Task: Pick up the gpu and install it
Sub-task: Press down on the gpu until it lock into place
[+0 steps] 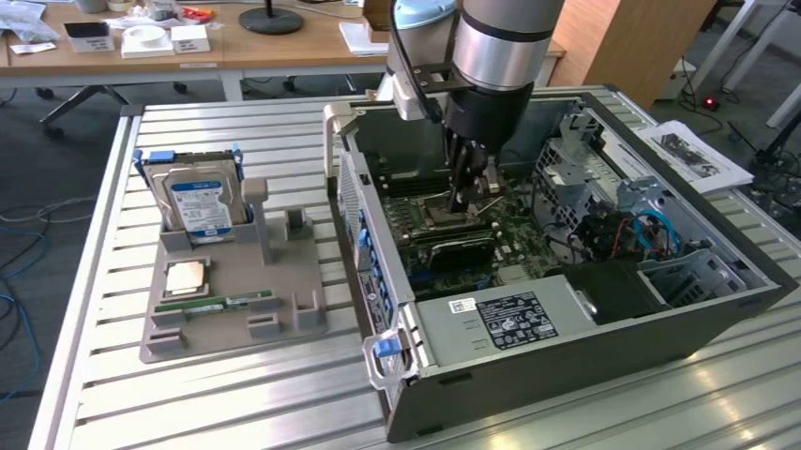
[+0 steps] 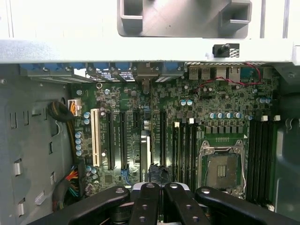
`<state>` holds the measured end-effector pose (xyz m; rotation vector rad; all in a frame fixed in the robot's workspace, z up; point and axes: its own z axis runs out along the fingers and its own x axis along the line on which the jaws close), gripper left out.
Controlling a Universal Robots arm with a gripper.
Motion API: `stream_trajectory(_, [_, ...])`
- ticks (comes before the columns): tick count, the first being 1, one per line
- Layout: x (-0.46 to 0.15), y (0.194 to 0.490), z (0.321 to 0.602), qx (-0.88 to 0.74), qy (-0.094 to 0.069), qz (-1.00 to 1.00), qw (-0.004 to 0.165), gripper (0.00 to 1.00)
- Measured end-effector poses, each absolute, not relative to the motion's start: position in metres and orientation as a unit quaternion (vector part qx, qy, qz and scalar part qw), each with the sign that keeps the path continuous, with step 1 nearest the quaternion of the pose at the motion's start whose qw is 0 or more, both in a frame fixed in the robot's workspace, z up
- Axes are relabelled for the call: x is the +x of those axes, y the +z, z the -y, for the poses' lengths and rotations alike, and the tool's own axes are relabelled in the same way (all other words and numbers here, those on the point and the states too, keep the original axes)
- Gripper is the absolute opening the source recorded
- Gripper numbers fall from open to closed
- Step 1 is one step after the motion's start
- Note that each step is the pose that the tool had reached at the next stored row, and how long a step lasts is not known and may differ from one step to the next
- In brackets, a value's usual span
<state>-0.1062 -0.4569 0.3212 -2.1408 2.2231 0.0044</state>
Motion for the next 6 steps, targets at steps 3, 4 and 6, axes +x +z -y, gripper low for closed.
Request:
stream_trajectory(3, [-0.1062, 0.3212, 0.4569, -0.693, 0.001, -0.720, 0.028, 0.11])
stream_trajectory(4, [-0.1062, 0.3212, 0.4569, -0.693, 0.001, -0.720, 0.028, 0.11])
stream_trajectory(6, [-0.1062, 0.3212, 0.4569, -0.693, 0.001, -0.720, 0.028, 0.11])
